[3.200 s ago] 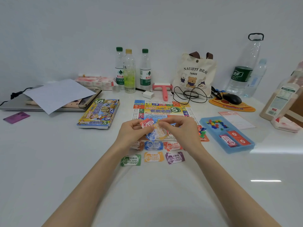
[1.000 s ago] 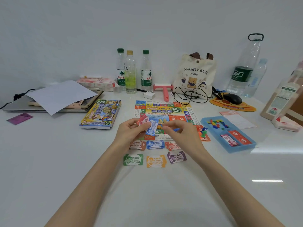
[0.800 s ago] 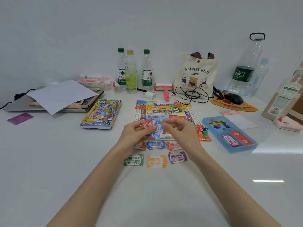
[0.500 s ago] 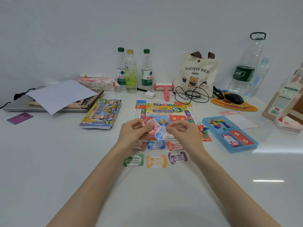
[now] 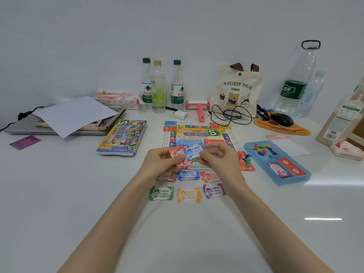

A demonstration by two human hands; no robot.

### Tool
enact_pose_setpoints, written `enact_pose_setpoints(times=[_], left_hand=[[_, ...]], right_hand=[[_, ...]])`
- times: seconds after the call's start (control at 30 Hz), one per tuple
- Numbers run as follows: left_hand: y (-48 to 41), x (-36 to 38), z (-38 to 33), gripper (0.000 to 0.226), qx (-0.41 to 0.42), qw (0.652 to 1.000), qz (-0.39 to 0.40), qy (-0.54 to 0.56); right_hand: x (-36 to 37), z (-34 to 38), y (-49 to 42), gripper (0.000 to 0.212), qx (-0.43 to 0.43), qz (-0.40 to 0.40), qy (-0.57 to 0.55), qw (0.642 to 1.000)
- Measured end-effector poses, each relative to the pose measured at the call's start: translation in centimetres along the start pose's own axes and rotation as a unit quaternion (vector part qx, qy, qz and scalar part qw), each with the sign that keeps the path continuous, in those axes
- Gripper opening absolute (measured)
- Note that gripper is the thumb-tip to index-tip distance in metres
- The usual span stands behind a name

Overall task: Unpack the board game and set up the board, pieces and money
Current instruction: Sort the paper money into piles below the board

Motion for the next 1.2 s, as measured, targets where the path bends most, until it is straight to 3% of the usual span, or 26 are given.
enact_pose_setpoints(times=[0.33, 0.47, 0.57, 0.77, 1.03, 1.2], left_hand=[[0.1, 0.1, -0.1, 0.025, -0.004, 0.999, 0.006, 0.039], [-0.2, -0.1, 0.0, 0.026, 0.008, 1.000, -0.017, 0.025], [-0.3, -0.2, -0.1, 0.025, 0.016, 0.999, -0.027, 0.016], [-0.2, -0.1, -0.2, 0.027, 0.011, 1.000, -0.015, 0.000], [-0.6, -0.8, 0.2, 0.021, 0.030, 0.998, -0.051, 0.027], [-1.4, -1.6, 0.5, 0.014, 0.030, 0.993, -0.094, 0.064]], right_hand=[[1.0, -0.7, 0.6, 0.015, -0.045, -0.036, 0.004, 0.998], [0.7, -0.6, 0.7, 0.032, -0.032, 0.016, 0.024, 0.999], [0.5, -0.5, 0.5, 0.045, -0.070, 0.061, 0.122, 0.988], [0.0, 0.0, -0.2, 0.007, -0.108, 0.050, 0.189, 0.975], [-1.0, 0.0, -1.3, 0.007, -0.060, 0.062, 0.175, 0.981], [-1.1, -0.7, -1.7, 0.004, -0.049, 0.127, 0.278, 0.951]])
Point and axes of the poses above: each hand's wrist, its own y-axis away from the middle knuckle, its own x-axis out of the palm, z = x × y, the point moved 2 cm from there along -y, towards the middle knuckle, and after that the axes turned 5 degrees about -z, right-handed, at the moved point
